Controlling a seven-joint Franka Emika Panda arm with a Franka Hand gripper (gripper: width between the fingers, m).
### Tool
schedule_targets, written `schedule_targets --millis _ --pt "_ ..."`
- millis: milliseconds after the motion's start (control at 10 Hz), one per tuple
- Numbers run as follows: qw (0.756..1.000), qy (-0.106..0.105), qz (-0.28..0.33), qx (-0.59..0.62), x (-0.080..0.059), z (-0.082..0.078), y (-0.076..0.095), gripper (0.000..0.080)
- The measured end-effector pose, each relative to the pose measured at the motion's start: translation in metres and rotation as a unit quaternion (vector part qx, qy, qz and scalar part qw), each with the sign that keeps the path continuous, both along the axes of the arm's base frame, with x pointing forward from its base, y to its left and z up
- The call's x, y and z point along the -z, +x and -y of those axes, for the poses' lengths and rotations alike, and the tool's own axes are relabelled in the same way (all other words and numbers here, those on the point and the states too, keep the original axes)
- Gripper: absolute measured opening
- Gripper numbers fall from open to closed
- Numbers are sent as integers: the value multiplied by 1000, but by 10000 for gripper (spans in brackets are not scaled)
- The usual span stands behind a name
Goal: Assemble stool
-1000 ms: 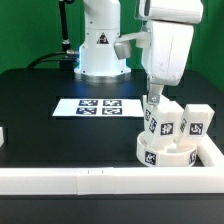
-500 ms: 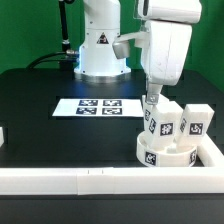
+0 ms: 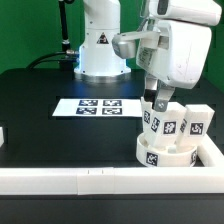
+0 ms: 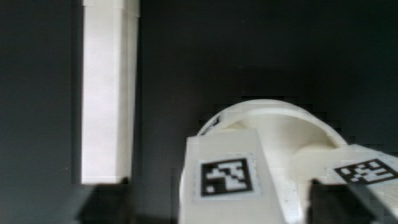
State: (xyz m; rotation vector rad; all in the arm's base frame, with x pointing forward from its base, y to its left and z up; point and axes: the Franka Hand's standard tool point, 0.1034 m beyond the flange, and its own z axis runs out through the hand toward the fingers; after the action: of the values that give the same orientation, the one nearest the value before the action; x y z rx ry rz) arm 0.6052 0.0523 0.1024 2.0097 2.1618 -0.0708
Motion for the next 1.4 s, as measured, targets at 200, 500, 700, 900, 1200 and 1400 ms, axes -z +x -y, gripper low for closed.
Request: schedule_targets --millis 200,500,700,900,1200,1400 --pt "1000 -2 -1 -1 2 -2 0 640" --pt "1000 -11 -11 -13 10 -17 2 647" --pt "1000 -12 -14 -6 12 -22 2 649" --pt "1000 -11 -13 -1 12 -21 2 649" --pt "1000 -11 -13 5 12 -16 2 392" --pt "1000 -11 -13 11 12 -15 2 335"
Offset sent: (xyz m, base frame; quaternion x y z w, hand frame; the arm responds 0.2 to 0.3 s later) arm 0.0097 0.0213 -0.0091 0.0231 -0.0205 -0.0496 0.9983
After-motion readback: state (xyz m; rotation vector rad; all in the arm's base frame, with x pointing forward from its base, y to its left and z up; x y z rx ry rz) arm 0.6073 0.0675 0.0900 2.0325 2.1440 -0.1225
